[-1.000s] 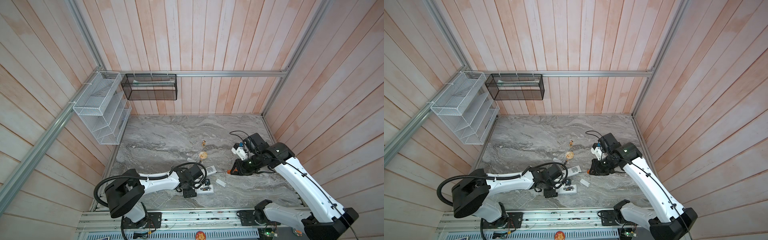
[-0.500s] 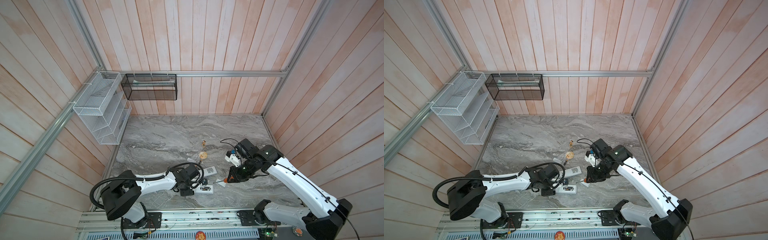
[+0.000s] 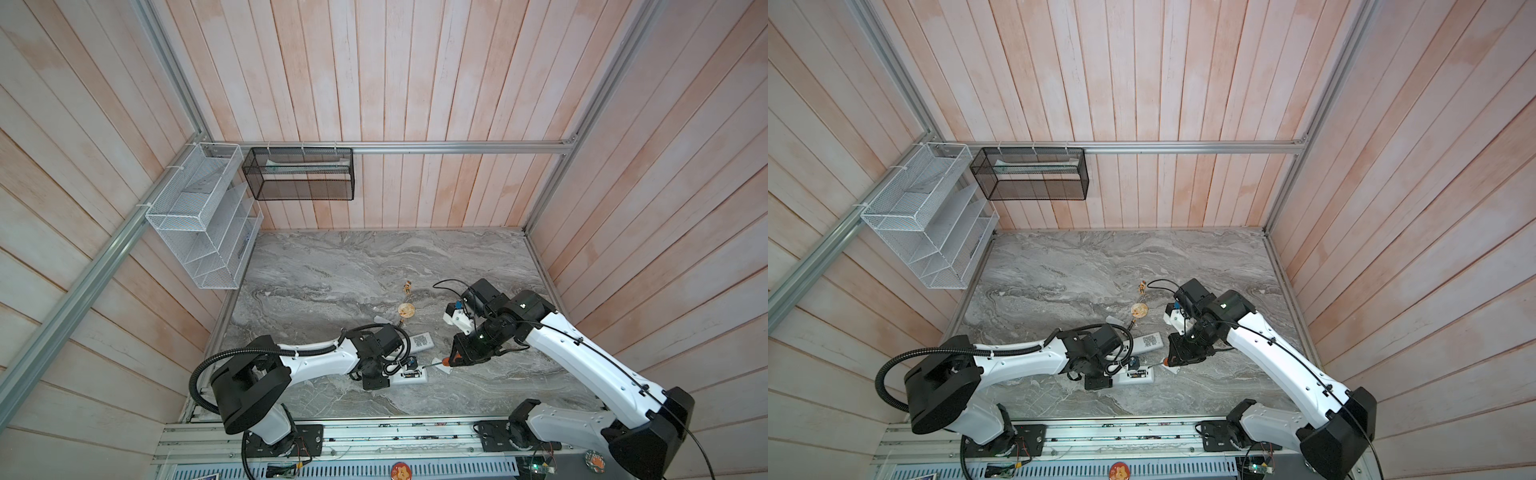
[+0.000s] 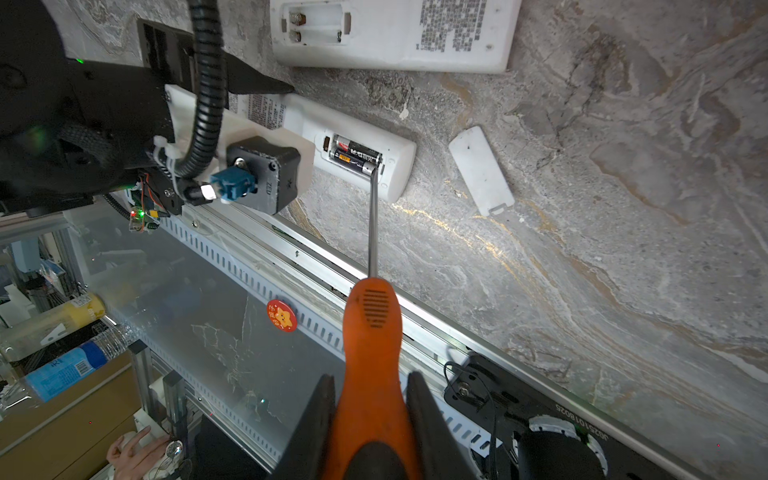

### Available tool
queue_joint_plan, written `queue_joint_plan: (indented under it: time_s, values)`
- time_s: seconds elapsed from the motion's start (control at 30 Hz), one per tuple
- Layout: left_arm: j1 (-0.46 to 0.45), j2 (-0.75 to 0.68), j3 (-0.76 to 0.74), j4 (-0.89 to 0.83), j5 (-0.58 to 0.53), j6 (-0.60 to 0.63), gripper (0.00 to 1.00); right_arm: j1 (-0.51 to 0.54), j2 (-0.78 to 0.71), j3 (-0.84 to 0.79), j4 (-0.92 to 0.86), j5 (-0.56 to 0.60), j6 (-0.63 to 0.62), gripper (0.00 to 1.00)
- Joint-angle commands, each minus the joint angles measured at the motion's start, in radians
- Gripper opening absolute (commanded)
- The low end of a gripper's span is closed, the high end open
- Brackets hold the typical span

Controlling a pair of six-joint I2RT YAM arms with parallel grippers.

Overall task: Unload the batteries from the remote control
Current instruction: 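Insert the screwdriver tip into the battery compartment with the right gripper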

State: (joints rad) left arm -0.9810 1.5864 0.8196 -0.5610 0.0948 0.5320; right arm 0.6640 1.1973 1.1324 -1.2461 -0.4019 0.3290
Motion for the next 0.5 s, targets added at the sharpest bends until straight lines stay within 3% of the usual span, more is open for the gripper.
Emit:
queue_joint_plan:
  time_s: [0.0,0.47]
  values:
    - [-0.009,0.091,-0.086,-0.038,-0.09,0.017,0.37,0.011,0.013,-0.009,0.013,-0.004,-0.025,0.0]
    - [-0.013,0.102,-0.085,-0.039,-0.096,0.017,0.35,0.017,0.033,-0.06,0.054,-0.002,-0.042,0.0]
